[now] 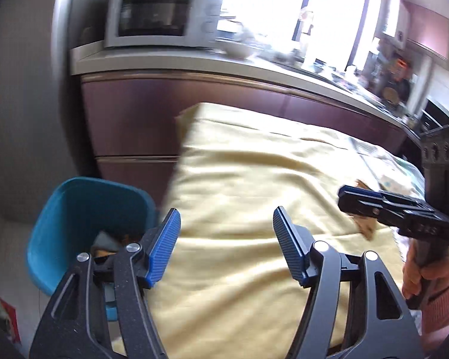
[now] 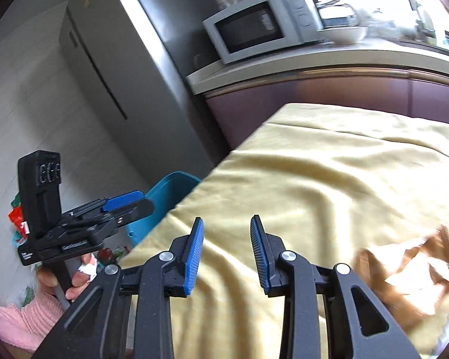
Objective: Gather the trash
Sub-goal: 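Move both grippers back over the table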
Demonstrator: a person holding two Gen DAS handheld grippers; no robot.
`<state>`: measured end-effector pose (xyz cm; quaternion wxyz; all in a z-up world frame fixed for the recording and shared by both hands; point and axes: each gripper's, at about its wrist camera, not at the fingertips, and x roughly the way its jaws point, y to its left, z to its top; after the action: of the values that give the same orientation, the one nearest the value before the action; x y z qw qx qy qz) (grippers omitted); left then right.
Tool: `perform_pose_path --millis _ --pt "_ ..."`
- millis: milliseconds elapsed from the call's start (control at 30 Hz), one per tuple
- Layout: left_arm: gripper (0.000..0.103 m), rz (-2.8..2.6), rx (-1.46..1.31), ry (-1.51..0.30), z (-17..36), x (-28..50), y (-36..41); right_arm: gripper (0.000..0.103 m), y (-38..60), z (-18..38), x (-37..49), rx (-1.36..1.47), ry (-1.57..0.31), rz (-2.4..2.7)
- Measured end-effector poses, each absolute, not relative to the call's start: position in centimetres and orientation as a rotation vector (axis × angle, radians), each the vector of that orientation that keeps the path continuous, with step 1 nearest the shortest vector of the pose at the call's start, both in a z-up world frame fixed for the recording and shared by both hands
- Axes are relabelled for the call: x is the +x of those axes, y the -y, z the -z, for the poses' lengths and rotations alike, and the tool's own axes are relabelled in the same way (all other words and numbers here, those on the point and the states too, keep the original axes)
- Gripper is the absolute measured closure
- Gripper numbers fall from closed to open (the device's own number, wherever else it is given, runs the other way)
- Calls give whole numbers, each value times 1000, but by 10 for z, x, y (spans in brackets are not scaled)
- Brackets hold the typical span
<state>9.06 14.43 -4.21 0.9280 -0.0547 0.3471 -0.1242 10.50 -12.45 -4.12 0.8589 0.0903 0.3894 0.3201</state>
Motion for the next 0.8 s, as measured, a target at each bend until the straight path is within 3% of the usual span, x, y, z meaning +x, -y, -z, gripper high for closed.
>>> perform_pose_path --millis 167,333,433,533,800 --pt "37 410 -59 -724 42 95 -79 71 186 36 90 212 -777 -516" --pt "34 523 -5 -749 50 97 -17 62 242 29 82 227 -720 -328" --pt "31 567 29 -768 57 97 15 54 282 28 76 244 -684 -203" --pt "31 592 52 -791 63 102 36 37 309 30 75 259 -650 -80" --pt "28 606 127 -811 72 114 71 23 355 53 89 273 -700 38"
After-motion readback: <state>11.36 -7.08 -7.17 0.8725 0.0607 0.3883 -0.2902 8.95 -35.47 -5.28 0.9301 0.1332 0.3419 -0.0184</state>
